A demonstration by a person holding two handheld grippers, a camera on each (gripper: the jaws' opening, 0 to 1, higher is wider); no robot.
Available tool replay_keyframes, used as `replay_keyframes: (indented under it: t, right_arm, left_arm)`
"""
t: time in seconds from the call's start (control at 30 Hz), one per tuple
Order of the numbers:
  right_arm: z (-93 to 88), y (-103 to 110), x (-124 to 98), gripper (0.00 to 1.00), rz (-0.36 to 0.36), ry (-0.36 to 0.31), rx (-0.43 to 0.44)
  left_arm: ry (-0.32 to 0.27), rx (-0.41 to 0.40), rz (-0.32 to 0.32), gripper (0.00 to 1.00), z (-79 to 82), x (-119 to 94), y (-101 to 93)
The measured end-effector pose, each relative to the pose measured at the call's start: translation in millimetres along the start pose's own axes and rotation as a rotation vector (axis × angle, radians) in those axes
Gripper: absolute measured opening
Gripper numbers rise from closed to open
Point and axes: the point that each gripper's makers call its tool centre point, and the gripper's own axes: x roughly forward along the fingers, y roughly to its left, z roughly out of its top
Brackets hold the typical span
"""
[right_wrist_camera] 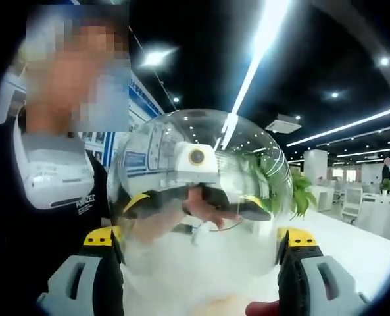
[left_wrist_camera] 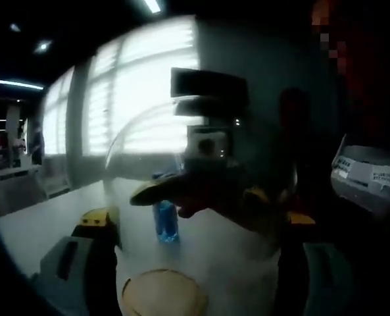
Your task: Open the cover put in the Mizone put the cover back on
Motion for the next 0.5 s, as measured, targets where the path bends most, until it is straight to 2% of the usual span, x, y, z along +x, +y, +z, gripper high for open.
replay_keyframes:
  t: [0.2, 0.37, 0.5]
  right_arm:
    - [4.3, 12.7, -0.9, 0.9, -0.01, 0.001, 0.012]
    - [0.0, 21.3, 0.0, 0.9, -0.012, 0.014, 0.014]
    - [-1.6, 26.2, -0.7, 0.9, -0.021, -0.004, 0.019]
  left_arm:
    - [-0.011, -0.012, -0.009, 0.86, 3.2, -0.3, -9.6]
    - [0.002, -0.015, -0.012, 0.86, -1.4, -3.3, -18.8]
    - [-0.001, -0.017, -0.018, 0.86, -2.2, -3.6, -23.6]
